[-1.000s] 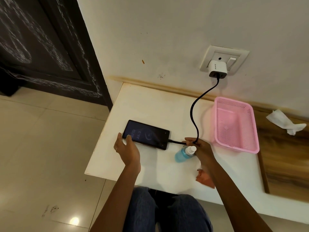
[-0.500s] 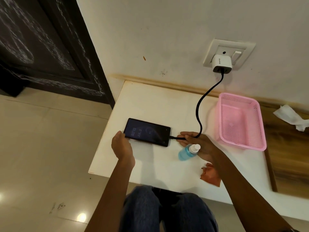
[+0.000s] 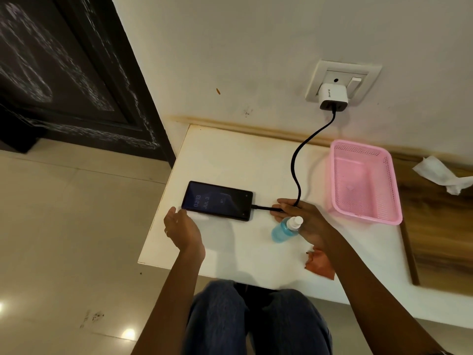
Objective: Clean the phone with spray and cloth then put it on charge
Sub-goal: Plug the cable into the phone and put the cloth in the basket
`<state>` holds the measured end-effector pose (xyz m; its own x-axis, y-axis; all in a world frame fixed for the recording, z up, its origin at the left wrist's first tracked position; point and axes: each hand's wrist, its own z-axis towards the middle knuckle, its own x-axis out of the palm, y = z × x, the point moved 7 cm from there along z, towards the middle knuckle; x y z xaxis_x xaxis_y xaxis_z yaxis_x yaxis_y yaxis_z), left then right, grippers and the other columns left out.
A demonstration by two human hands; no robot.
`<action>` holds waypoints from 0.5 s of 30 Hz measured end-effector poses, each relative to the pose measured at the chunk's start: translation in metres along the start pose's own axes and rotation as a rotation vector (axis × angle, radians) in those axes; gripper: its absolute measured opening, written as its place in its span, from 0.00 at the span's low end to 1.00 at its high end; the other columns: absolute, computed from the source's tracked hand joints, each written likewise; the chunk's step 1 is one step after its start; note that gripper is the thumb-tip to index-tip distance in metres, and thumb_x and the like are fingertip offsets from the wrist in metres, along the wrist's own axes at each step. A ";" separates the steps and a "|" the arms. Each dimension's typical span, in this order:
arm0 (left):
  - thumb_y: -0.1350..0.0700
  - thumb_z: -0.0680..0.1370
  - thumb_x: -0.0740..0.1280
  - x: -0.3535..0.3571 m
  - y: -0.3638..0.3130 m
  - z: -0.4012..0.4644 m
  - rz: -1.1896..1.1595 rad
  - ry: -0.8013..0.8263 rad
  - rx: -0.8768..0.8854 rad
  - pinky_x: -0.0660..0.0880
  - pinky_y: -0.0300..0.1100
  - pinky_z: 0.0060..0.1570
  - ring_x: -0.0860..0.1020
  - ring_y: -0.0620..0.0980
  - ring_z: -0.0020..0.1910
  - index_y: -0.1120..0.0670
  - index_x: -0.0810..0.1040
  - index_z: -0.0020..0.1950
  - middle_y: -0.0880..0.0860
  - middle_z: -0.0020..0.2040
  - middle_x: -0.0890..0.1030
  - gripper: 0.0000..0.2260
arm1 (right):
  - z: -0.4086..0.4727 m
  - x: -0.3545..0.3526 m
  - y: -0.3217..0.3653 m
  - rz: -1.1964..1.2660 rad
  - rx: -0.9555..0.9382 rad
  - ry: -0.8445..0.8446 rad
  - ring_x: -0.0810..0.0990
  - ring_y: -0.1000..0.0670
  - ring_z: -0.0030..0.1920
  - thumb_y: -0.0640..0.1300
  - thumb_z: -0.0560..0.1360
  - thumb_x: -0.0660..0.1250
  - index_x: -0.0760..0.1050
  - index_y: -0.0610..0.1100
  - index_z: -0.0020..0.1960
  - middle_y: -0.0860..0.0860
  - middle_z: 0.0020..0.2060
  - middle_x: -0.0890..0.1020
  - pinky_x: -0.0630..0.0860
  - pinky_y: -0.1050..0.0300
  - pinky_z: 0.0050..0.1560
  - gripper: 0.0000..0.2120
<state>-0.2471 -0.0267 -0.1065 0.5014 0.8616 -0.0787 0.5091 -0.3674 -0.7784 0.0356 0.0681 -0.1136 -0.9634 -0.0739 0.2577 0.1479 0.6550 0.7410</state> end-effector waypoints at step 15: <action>0.56 0.81 0.60 0.031 0.028 -0.118 0.455 0.544 0.270 0.73 0.48 0.62 0.75 0.54 0.59 0.52 0.75 0.58 0.53 0.59 0.77 0.08 | -0.098 -0.060 0.014 -0.372 -0.308 -0.510 0.80 0.46 0.51 0.37 0.75 0.66 0.78 0.42 0.53 0.45 0.50 0.82 0.76 0.50 0.56 0.07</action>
<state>-0.1350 -0.0509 -0.0570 0.9309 0.3257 -0.1651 0.0154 -0.4866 -0.8735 0.1178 0.0083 -0.0579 -0.9359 0.1593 -0.3141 -0.2279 0.4062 0.8849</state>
